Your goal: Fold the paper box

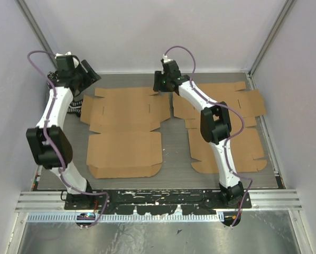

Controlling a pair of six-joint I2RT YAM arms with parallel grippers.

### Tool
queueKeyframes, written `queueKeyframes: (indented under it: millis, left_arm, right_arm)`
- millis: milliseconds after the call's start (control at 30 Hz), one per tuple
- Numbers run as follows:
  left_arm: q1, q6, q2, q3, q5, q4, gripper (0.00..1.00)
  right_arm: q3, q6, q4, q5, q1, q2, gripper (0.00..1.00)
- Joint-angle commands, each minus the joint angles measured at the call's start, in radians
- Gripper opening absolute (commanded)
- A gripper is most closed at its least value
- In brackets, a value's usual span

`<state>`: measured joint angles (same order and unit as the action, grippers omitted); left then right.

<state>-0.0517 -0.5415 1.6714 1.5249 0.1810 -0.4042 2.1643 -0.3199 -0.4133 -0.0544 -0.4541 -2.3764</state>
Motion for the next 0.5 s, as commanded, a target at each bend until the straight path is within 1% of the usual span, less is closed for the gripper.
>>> queueKeyframes:
  millis: [0, 200, 333, 467]
  left_arm:
    - [-0.012, 0.04, 0.158, 0.195, -0.068, -0.131, 0.72]
    - [-0.014, 0.083, 0.364, 0.465, -0.138, -0.293, 0.72]
    - [-0.016, 0.106, 0.467, 0.592, -0.168, -0.345, 0.72]
    - [-0.017, 0.114, 0.563, 0.706, -0.169, -0.397, 0.72]
  right_arm:
    - [-0.117, 0.007, 0.0, -0.006, 0.003, 0.157, 0.57]
    - [-0.265, -0.007, -0.019, -0.004, 0.0, 0.285, 0.57]
    - [-0.346, -0.004, -0.027, 0.012, -0.01, 0.354, 0.57]
    - [-0.399, 0.0, -0.032, 0.013, -0.026, 0.396, 0.57]
